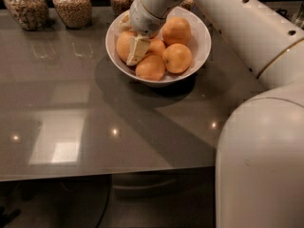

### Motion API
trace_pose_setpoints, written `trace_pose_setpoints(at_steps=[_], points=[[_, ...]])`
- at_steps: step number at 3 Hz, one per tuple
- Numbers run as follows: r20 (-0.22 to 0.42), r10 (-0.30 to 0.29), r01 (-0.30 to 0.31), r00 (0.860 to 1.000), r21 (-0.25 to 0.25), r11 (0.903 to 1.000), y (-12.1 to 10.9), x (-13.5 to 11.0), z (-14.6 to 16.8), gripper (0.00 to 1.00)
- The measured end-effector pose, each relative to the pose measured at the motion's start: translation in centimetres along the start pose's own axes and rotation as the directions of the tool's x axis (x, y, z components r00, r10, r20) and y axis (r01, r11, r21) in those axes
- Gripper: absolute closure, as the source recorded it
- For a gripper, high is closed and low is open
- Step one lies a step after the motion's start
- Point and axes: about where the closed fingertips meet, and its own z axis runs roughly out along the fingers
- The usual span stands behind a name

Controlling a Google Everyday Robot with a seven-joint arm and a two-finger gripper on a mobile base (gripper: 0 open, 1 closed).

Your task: Pick orange from white bowl

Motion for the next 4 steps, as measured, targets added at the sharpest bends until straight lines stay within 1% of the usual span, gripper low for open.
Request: trace_pose_setpoints(at_steps=[1,2,3,4], points=[[-0.038,0.016,-0.017,0.999,-0.026,0.9995,0.4,1.2,1.0,0.29],[-0.049,0.023,-0.024,0.999,-0.03,0.9993,0.3,1.5,1.0,0.35],[-0.056,0.03,-0.031,0.998,-0.028,0.9991,0.4,1.6,0.9,0.54],[-0.044,0.036,-0.036,0.998,0.005,0.9994,0.2,1.4,-0.3,0.77]])
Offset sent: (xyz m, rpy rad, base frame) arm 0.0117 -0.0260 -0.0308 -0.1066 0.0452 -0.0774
